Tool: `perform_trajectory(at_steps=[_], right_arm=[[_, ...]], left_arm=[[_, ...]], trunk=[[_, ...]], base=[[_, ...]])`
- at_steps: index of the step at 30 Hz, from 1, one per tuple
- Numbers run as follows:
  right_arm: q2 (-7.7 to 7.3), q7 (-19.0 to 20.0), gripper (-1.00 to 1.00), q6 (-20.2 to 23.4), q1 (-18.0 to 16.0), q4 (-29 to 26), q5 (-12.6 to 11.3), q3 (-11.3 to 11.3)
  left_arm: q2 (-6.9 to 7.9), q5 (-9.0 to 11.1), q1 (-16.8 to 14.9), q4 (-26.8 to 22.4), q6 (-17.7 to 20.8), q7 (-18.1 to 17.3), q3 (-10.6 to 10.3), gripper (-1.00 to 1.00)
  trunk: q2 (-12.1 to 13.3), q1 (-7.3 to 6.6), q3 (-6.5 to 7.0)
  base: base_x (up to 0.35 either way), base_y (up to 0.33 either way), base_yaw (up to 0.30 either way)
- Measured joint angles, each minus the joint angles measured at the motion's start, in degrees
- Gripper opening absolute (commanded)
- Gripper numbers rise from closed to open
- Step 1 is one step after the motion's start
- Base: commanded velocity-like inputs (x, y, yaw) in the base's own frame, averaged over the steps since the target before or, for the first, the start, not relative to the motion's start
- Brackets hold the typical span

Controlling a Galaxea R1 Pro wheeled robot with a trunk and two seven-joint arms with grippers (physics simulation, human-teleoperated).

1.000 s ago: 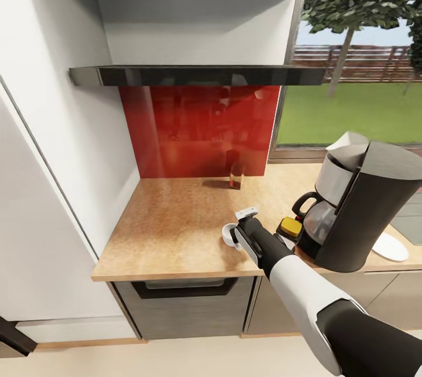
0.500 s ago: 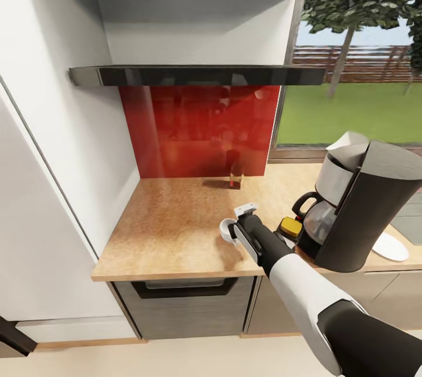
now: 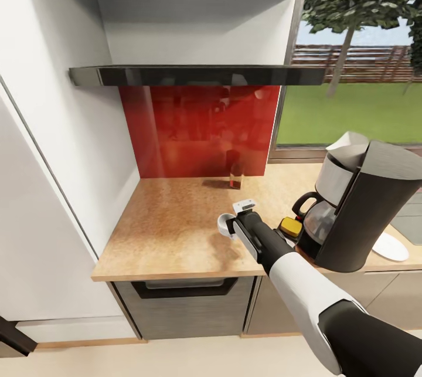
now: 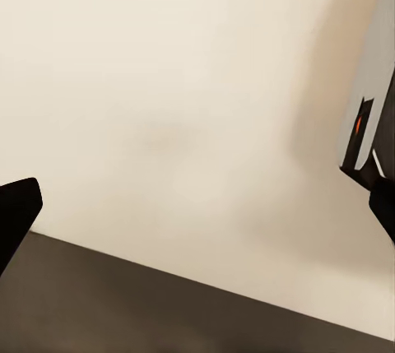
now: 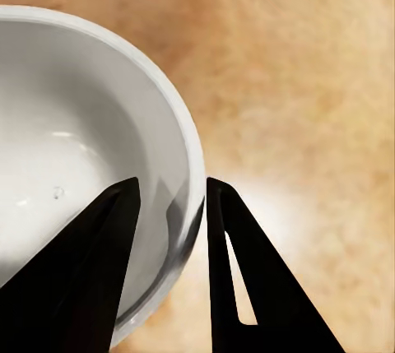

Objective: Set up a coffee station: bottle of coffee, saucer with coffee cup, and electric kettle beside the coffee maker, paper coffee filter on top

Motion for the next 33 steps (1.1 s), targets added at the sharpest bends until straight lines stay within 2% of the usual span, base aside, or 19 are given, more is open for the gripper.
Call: perform_trajectory(at_steps=[11,26,33], right_arm=[[0.0,0.0,-1.0,-0.3,0.0,0.0,0.0,0.1],[0.0,0.0,-1.0,-0.3,0.0,0.0,0.0,0.3],[0.0,0.0,-1.0,-0.2,0.0,0.1,0.0,0.3]], left_arm=[[0.11,0.0,-0.3,-0.1,0.0,0.5,0.0,1.0],[-0.07,0.0,-0.4,-0.1,0.1,0.8,0.0,1.0],[-0.03,0.0,-0.5,-0.2,0.2,0.8,0.0,1.0]], trunk=[[0.0,0.01,0.01],[0.0,0.02,0.01],[0.0,0.0,0.01]], base=[[-0.045,0.028,0.0],[-0.218,0.225,-0.002],[-0.087,0.084,-0.224]])
